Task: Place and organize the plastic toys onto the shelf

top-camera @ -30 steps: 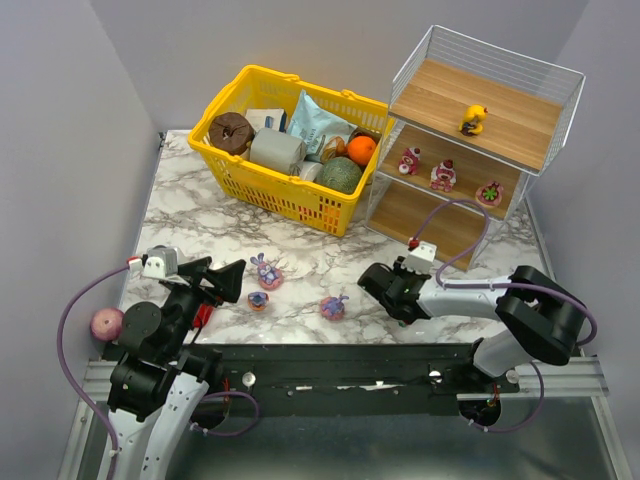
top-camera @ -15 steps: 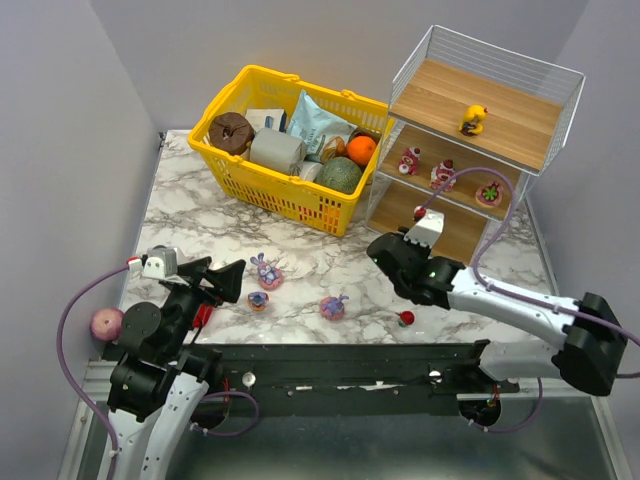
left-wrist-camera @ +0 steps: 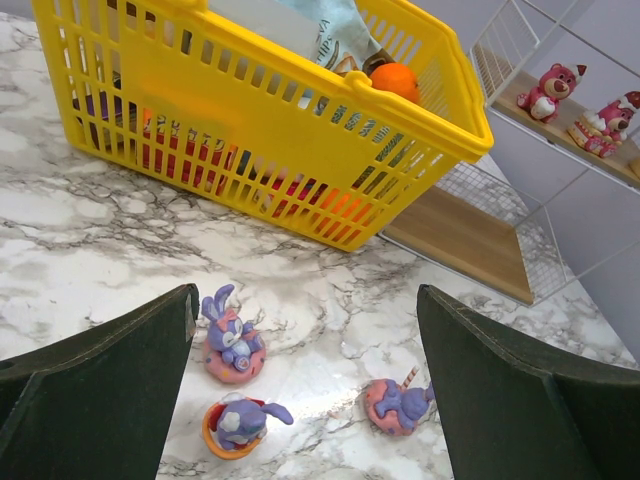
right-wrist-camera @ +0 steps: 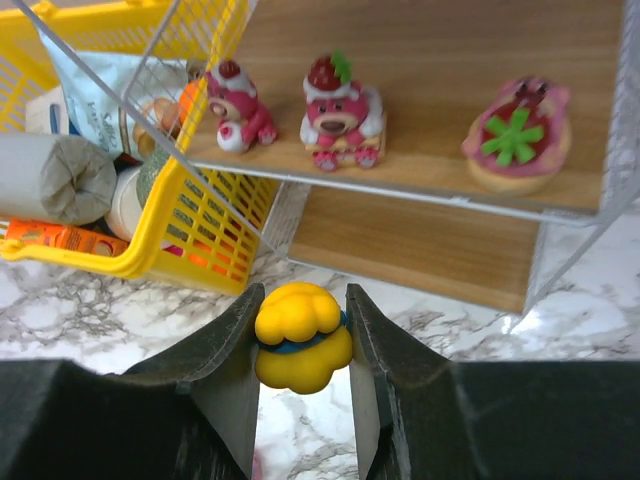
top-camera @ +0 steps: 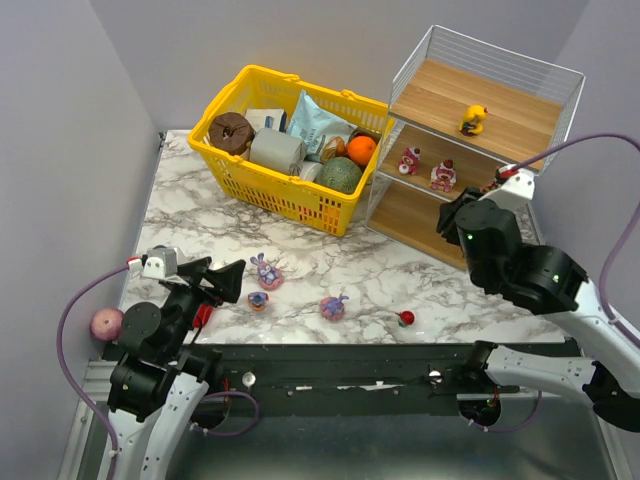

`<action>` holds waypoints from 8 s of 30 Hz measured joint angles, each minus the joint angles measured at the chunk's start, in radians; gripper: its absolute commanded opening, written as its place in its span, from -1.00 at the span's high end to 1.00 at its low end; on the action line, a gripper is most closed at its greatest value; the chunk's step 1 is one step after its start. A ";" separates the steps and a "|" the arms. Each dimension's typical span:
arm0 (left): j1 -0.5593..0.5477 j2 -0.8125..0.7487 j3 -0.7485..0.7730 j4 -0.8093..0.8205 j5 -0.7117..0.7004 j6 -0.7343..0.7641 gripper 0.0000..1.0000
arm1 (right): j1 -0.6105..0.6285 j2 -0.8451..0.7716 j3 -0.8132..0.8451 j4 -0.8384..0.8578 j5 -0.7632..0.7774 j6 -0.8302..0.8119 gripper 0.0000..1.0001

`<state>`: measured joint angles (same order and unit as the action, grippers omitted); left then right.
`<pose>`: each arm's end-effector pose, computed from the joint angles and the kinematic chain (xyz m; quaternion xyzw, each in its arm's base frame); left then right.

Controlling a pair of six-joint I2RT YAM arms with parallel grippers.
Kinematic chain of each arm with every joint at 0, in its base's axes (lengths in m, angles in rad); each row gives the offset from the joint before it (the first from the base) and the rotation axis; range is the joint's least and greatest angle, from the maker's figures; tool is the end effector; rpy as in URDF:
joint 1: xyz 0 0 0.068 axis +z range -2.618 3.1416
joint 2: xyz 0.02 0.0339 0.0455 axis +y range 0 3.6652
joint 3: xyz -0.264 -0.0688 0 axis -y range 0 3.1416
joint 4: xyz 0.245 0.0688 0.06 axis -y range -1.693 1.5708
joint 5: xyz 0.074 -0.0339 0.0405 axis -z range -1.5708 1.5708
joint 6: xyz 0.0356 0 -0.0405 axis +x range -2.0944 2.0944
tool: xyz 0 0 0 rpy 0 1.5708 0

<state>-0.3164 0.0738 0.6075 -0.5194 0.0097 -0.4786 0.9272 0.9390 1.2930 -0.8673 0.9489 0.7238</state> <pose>0.0443 -0.0149 0.3108 -0.0534 0.7000 -0.2788 0.6553 0.1165 0.1071 0.4212 0.1513 0.7875 0.0622 0.5942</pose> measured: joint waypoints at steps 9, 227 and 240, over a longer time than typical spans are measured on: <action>0.000 0.000 0.000 0.000 0.000 0.000 -0.98 | 0.000 0.034 0.295 -0.062 0.124 -0.180 0.99; 0.000 -0.017 0.000 -0.002 0.000 -0.001 -0.98 | 0.109 0.385 -0.651 0.562 -0.393 0.003 0.17; 0.000 -0.017 0.000 -0.003 0.000 -0.001 -0.98 | 0.107 0.457 -0.616 0.608 -0.465 -0.046 -0.59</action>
<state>-0.3164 0.0570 0.6075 -0.5220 0.0093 -0.4797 1.0340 1.3960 0.6765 -0.2588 0.4843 0.6777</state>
